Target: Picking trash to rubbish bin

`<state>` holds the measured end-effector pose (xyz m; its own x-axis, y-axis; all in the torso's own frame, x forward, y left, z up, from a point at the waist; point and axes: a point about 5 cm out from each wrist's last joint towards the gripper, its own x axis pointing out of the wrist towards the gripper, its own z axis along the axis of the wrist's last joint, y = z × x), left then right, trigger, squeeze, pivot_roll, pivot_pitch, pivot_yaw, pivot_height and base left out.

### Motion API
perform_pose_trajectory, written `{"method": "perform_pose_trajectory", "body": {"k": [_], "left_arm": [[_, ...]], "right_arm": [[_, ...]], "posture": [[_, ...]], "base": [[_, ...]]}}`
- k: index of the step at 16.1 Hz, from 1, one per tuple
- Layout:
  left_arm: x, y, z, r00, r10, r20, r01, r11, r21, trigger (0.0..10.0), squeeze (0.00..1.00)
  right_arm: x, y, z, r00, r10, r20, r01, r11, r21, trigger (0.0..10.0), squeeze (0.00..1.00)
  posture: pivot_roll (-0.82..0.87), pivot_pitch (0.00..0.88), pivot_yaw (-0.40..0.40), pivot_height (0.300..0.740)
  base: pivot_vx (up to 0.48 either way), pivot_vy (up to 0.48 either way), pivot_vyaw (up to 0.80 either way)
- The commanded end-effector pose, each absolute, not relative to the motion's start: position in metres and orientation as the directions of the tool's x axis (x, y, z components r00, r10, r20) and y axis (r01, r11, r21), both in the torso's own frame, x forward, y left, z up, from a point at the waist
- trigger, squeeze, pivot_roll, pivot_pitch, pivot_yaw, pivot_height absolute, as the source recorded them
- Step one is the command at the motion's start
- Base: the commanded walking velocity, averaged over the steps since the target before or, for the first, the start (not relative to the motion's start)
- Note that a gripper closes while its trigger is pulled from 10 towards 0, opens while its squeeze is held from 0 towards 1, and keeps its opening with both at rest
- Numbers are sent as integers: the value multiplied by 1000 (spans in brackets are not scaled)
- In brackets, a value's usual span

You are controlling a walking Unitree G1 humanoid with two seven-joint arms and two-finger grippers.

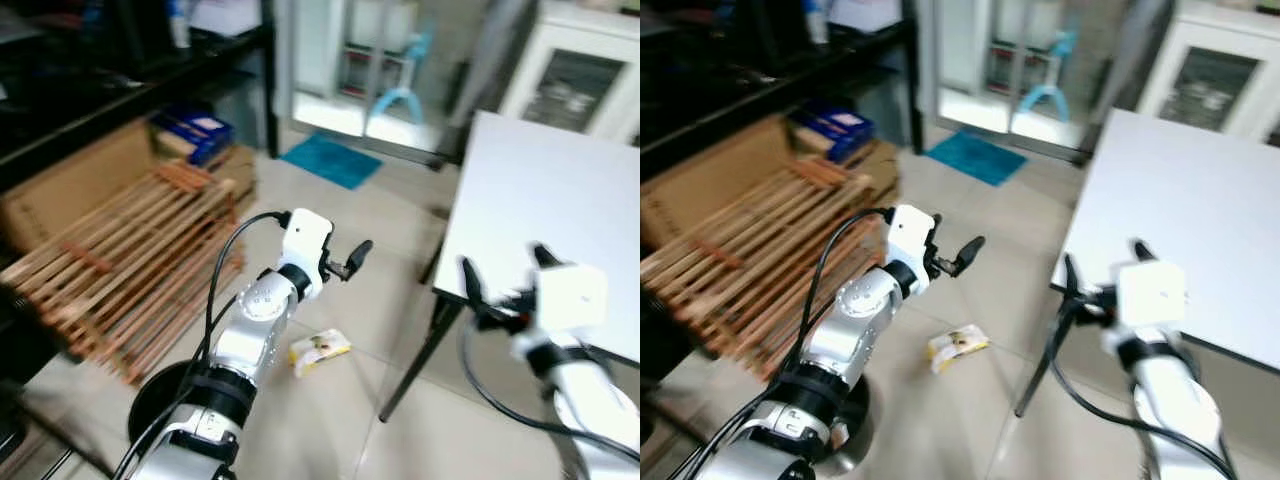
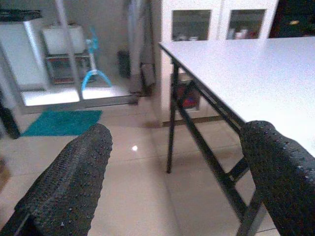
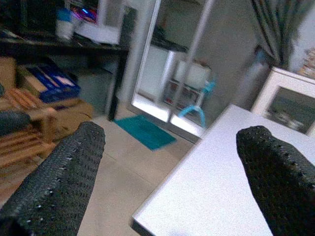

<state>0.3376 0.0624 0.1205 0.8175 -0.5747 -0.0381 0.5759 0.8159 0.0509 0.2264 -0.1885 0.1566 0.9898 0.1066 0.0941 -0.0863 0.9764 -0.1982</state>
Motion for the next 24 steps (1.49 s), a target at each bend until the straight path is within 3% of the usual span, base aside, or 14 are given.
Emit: {"method": "perform_pose_trajectory", "body": {"k": [1,5,6,9,12,13,14,18,24], "left_arm": [[337,62,123,812,-582,-35,583,809,71,10000,0],[339,64,124,844,-536,-19,537,843,32,10000,0],[339,64,124,845,-535,-19,535,844,31,10000,0],[338,61,122,847,-531,-23,531,847,18,10000,0],[339,59,121,847,-531,-25,531,847,12,10000,0],[338,60,120,847,-531,-27,531,847,12,10000,0],[338,59,119,847,-531,-30,532,847,10,10000,0],[339,56,119,843,-537,-35,537,843,6,10000,0],[338,55,117,841,-539,-45,540,842,3,10000,0]], "right_arm": [[230,-189,156,993,76,84,-58,978,-202,10000,0],[251,-191,162,972,-186,146,198,978,-67,10000,0],[251,-192,162,969,-198,147,209,976,-61,10000,0],[249,-189,167,978,-140,152,154,984,-84,10000,0],[250,-200,164,972,-192,137,210,969,-128,10000,0],[250,-196,165,978,-152,141,160,986,-45,10000,0],[249,-195,169,975,-157,159,172,981,-90,10000,0],[244,-193,166,977,-166,131,175,983,-58,10000,0],[247,-195,169,974,-181,136,191,980,-63,10000,0]], "posture": [[122,19,-31,740],[164,29,-62,740],[164,29,-62,740],[152,27,-83,740],[145,29,-86,740],[142,29,-87,740],[137,30,-85,740],[126,33,-80,740],[132,37,-83,740]], "base": [[0,-247,0],[0,-410,0],[0,-469,0],[0,-467,0],[0,-467,0],[0,-465,0],[0,-469,0],[0,-468,0],[0,-467,-703]]}}
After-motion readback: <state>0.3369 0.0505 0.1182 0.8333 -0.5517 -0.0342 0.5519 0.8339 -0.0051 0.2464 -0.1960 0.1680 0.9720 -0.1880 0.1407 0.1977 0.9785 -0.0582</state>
